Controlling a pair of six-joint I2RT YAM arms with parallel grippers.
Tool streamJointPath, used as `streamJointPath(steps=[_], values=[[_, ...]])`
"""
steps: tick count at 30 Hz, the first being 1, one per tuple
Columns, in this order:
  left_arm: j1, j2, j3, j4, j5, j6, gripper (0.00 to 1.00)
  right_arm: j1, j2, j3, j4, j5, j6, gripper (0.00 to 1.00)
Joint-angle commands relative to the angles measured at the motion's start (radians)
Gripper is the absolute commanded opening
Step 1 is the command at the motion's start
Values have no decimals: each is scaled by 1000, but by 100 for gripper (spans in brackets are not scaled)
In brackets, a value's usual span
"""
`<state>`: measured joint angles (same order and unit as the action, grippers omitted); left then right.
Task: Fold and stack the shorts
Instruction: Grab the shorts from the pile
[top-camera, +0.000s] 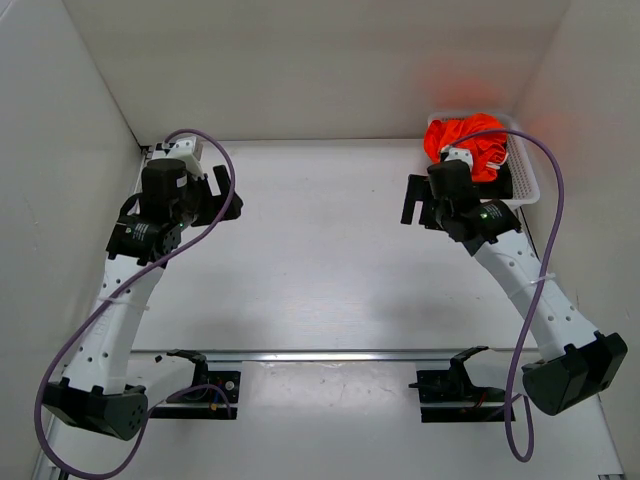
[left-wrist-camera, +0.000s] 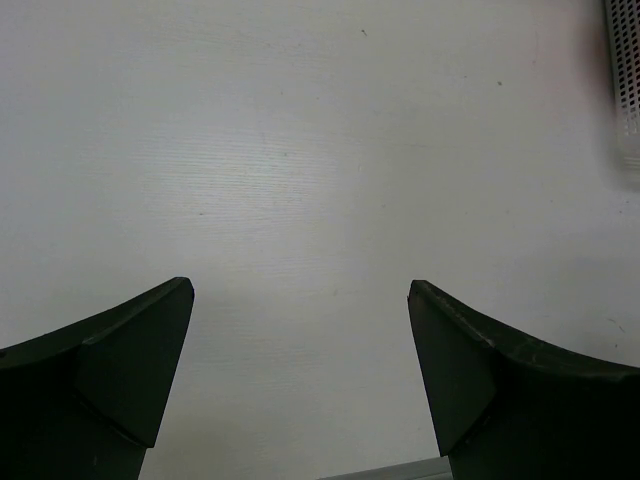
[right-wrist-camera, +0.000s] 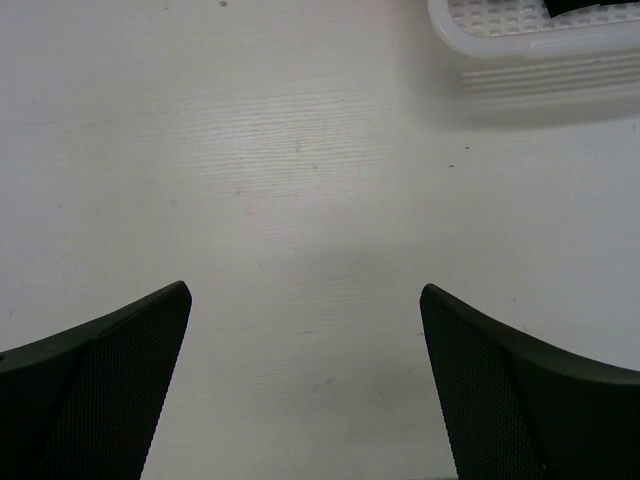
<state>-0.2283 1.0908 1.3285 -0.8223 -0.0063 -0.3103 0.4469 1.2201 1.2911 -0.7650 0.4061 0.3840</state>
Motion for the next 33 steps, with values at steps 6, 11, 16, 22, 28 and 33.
streamJointPath(steps=[6, 11, 16, 22, 28, 33], values=[[1, -19, -14, 0, 49, 6, 100, -25, 15, 1, -16, 42, 9, 100], [1, -8, -14, -20, 86, 27, 100, -224, 180, 117, -13, -64, 4, 98], [1, 12, -5, -20, 69, 66, 100, -398, 439, 457, -71, -211, 78, 97], [1, 101, 72, -29, 46, 66, 100, -522, 790, 785, -51, -345, 167, 100], [1, 221, 155, -29, 66, 66, 100, -568, 1106, 1050, 27, -421, 262, 86], [1, 247, 166, -29, 66, 66, 100, -568, 1109, 1073, 101, -434, 286, 2]])
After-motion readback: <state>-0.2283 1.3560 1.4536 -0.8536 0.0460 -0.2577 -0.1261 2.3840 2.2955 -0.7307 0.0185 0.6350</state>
